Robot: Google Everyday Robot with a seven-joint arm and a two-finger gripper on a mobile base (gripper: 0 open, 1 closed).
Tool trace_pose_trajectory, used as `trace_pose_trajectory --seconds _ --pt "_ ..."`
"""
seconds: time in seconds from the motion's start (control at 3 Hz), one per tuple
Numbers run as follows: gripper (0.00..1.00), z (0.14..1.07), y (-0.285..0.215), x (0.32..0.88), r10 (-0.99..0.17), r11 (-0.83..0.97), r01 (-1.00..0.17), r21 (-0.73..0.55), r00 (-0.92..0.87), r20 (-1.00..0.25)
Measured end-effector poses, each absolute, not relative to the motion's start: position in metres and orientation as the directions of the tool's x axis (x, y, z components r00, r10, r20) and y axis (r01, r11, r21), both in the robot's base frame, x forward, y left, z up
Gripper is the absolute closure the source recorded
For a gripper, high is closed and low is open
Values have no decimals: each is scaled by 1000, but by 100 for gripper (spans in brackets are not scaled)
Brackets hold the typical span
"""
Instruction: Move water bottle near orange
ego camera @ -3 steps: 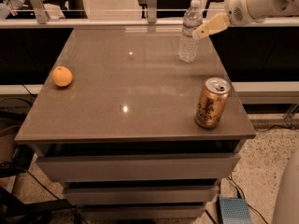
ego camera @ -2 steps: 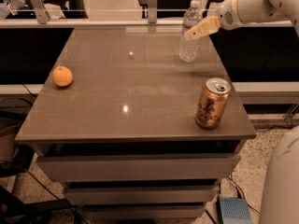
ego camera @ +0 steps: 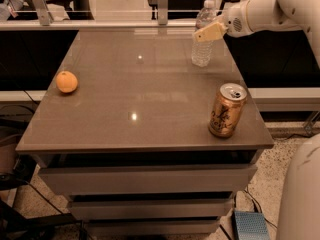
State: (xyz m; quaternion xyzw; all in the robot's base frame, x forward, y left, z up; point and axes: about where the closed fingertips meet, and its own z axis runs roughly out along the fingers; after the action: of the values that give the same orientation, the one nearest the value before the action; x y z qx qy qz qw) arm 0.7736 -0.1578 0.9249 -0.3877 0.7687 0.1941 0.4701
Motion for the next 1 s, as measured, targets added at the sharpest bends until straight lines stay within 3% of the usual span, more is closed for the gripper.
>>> trace_pose_trajectory --seconds 0.67,1.0 --pt "87 956 -109 722 -413 468 -882 -57 -161 -896" --pt "100 975 -49 676 -455 311 -944 -106 -51 -889"
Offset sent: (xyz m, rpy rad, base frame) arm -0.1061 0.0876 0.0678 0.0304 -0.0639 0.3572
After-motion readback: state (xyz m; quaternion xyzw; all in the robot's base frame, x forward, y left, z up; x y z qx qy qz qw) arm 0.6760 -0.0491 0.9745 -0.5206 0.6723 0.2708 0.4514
